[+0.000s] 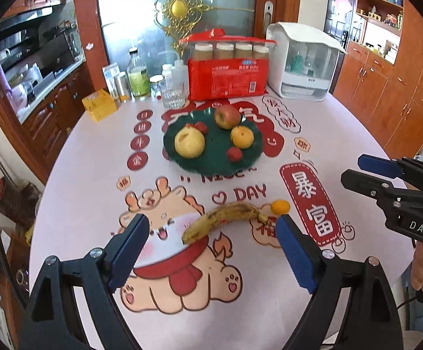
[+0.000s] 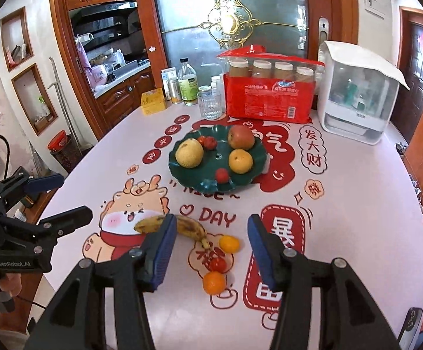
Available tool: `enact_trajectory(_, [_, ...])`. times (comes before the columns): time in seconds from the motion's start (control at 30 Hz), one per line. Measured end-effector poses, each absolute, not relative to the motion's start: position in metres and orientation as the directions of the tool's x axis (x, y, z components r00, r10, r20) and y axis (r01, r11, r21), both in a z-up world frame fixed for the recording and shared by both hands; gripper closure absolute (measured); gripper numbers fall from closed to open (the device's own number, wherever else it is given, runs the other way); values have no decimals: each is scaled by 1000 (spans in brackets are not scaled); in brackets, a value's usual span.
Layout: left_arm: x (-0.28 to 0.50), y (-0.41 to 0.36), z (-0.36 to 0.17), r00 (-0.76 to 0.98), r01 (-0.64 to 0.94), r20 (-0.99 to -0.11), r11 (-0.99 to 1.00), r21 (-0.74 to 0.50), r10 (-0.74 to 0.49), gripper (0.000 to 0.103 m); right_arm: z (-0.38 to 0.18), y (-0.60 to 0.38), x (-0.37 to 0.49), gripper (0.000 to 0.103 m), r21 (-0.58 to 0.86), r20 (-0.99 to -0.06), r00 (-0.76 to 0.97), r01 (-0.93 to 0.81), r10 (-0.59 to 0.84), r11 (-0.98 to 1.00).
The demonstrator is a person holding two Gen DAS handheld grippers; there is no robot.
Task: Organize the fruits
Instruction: 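Withdraw both tools from the plate toward the banana and oranges, then grasp the banana with the left tool while the right tool grasps the orange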
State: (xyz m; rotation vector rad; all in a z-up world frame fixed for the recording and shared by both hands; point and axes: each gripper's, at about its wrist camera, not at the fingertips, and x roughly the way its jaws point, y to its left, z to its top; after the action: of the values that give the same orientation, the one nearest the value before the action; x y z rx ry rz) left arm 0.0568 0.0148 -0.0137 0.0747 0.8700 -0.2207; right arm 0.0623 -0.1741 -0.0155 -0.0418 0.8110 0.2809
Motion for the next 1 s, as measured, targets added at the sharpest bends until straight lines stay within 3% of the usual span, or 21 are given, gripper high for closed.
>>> enact_trajectory(1.0, [85, 30, -122, 472, 236, -873, 972, -12, -126, 15, -146, -193, 57, 52, 116, -879, 444, -153, 173, 981])
